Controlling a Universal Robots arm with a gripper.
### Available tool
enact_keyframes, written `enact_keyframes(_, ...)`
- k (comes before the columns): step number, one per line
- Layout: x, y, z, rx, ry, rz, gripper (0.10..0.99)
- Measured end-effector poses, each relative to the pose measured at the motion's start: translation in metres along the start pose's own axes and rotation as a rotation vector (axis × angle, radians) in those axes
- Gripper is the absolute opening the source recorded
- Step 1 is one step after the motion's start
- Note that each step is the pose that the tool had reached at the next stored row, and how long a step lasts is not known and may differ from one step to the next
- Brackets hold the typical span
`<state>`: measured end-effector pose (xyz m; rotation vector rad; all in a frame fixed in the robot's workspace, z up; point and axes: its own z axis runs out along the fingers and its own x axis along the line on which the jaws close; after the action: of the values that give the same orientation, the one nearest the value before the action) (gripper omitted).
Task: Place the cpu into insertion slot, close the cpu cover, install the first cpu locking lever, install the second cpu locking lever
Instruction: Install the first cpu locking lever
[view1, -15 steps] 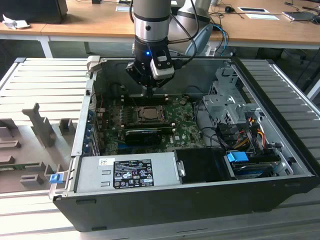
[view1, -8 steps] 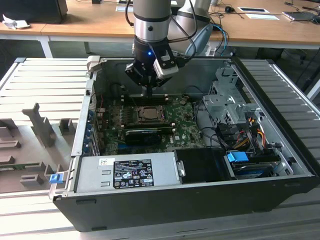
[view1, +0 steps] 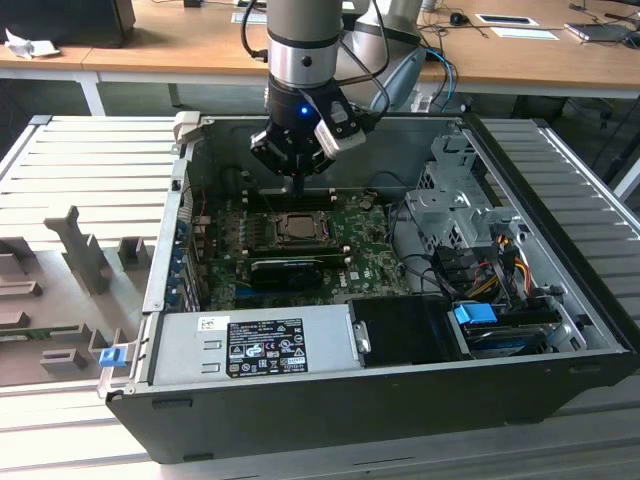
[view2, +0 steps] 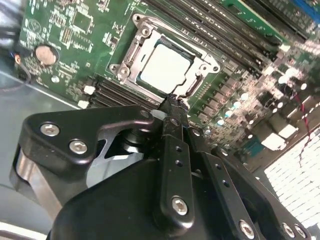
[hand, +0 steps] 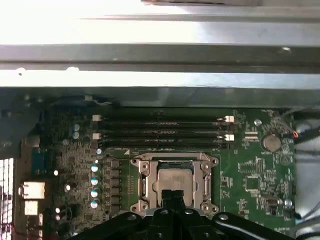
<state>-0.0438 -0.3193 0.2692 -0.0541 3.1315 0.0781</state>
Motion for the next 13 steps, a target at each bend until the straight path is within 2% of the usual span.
enact_keyframes(1, 0.0018, 0.0000, 0.0005, 0.000, 0.0003, -0.004, 0.106)
enact_keyframes(3, 0.0138, 0.0004, 0.0024, 0.000, 0.0003, -0.005, 0.106)
enact_keyframes(5, 0.0224, 0.0006, 0.0034, 0.000, 0.0003, -0.005, 0.106)
enact_keyframes(13, 0.0493, 0.0014, 0.0060, 0.000, 0.0004, -0.005, 0.106)
